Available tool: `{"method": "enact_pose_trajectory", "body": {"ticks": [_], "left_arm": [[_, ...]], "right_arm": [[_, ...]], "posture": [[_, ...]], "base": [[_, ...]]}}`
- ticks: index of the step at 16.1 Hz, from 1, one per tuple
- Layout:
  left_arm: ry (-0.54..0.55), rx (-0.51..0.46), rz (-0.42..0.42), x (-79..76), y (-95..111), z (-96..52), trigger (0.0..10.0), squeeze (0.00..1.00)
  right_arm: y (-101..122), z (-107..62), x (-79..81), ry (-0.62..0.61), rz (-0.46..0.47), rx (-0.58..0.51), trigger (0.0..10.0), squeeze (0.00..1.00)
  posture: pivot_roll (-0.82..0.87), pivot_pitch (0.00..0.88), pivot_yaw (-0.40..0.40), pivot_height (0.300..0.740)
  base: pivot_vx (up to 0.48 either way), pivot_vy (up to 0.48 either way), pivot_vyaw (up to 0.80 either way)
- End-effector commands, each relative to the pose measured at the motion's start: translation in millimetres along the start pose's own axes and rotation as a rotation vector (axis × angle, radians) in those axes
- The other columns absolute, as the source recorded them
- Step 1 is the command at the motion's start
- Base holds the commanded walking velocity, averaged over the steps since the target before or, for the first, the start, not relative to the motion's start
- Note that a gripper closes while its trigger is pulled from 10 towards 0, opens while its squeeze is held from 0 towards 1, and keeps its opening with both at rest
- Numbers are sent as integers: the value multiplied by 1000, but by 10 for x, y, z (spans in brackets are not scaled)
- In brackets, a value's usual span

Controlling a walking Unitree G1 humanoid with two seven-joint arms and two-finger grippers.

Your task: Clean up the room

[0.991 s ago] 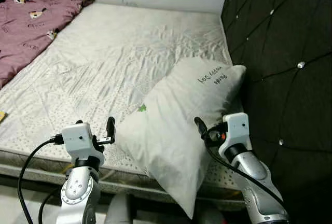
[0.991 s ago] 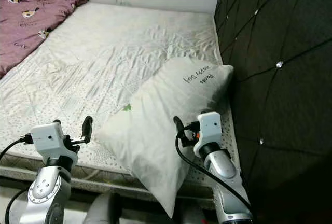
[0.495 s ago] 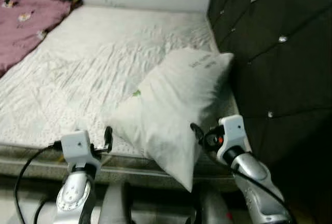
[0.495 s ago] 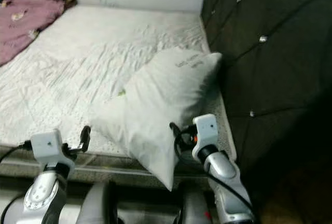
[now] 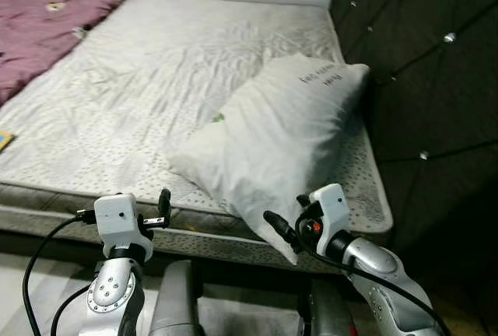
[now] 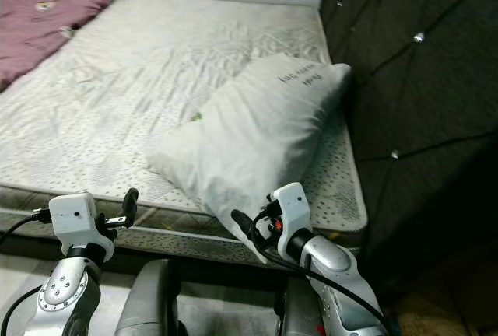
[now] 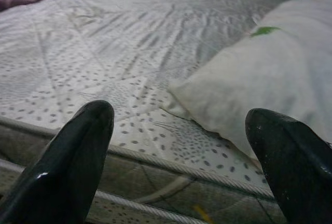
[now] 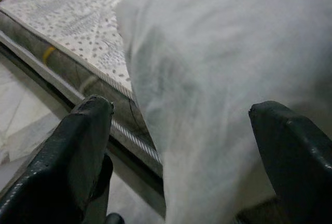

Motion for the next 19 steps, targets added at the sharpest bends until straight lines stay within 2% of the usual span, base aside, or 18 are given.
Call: {"method": "enact_pose_trajectory", "body": {"ticks": [1, 3, 6, 9, 12, 15, 17, 19], "left_arm": [[-19, -7, 9, -36, 40, 11, 10000, 0], [-27, -10, 15, -55, 49, 21, 10000, 0], [-24, -9, 15, -49, 48, 22, 10000, 0], [-26, -7, 14, -58, 46, 28, 10000, 0], [-25, -3, 10, -72, 41, 39, 10000, 0], [-29, 4, -9, -104, 55, 39, 10000, 0], [-42, 38, 17, -115, 5, 4, 10000, 0], [-20, 82, 35, -33, -86, -90, 10000, 0]], "right_arm": [[140, 16, 4, 1, -3, -29, 10000, 0], [191, 81, 65, -2, -17, -22, 10000, 0], [215, 178, -35, -100, -16, 6, 10000, 0], [153, 276, -32, -138, -8, 76, 10000, 0], [85, 371, 19, -143, -13, 117, 10000, 0], [55, 573, 80, -183, -14, 143, 10000, 0], [82, 679, 157, -186, 8, 138, 10000, 0], [171, 813, 248, -198, 25, 110, 10000, 0]], "posture": [[31, 76, -7, 576], [34, 75, -6, 576], [38, 76, -6, 576], [42, 77, -11, 576], [46, 79, -15, 576], [70, 82, -20, 576], [85, 90, -22, 576], [104, 104, -23, 576]], "base": [[0, 0, 0], [0, 0, 0], [0, 0, 0], [0, 0, 0], [0, 0, 0], [0, 0, 0], [0, 0, 0], [0, 0, 0]]}}
Point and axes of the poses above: a point about 5 cm out from each wrist's last joint towards the gripper, its own z axis pointing out of the wrist towards the gripper, its own y axis along the axis of the wrist's last joint, x = y × z, the point moved 6 cm from there along z, pointing out of the wrist towards the gripper, and after that the axes turned 2 degrees about z, right-handed, at the moved point
